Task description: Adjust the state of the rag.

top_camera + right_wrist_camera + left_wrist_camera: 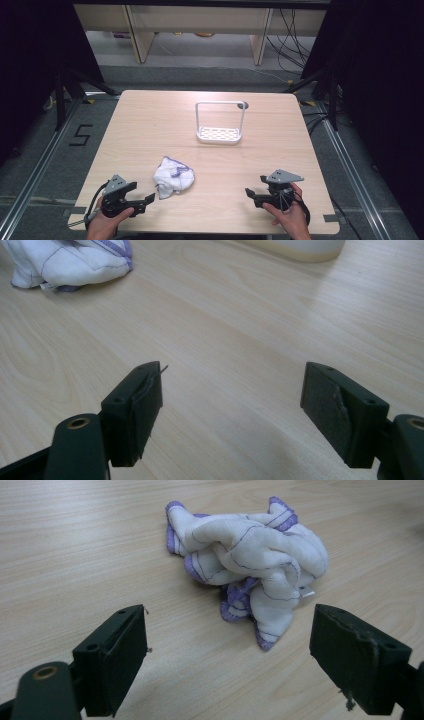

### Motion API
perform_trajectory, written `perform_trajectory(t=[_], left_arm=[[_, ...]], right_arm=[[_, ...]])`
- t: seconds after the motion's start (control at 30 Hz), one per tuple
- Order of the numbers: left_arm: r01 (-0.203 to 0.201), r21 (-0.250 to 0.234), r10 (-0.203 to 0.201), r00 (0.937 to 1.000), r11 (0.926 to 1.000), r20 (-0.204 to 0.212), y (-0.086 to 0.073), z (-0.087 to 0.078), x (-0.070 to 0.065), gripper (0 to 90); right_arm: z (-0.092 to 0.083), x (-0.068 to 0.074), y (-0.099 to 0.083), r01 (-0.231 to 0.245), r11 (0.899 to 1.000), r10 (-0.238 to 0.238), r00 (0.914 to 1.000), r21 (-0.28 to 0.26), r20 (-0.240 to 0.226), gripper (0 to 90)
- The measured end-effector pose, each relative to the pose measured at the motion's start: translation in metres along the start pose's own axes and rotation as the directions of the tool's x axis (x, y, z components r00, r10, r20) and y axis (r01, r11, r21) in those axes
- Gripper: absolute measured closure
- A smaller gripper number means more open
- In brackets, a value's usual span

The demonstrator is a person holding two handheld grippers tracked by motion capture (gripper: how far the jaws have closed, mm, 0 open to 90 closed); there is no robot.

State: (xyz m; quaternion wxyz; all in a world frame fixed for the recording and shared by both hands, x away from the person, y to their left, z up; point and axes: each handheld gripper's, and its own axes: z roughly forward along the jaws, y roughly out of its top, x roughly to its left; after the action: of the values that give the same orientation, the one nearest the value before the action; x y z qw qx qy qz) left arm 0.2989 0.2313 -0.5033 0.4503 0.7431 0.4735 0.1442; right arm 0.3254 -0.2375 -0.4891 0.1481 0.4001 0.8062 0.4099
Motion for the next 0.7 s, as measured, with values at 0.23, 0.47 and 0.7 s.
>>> perform_trajectory(t=[0.23,0.47,0.7], left_arm=[[0.009,-0.003,-0.009,1.0000,1.0000,0.001,0.000,0.000,0.000,14.8],[0.010,-0.009,-0.010,0.9999,0.9999,-0.010,0.002,-0.002,0.003,14.8],[0.022,-0.026,-0.023,0.9992,0.9994,-0.035,0.004,-0.009,0.011,14.8]], right_arm=[[-0.001,0.001,0.001,-0.005,1.000,0.005,1.0000,-0.007,-0.004,27.4],[0.003,0.015,0.011,0.013,0.999,-0.015,0.9986,-0.037,-0.051,30.7],[0.020,0.050,0.040,0.083,0.994,-0.095,0.9771,-0.072,-0.190,35.3]])
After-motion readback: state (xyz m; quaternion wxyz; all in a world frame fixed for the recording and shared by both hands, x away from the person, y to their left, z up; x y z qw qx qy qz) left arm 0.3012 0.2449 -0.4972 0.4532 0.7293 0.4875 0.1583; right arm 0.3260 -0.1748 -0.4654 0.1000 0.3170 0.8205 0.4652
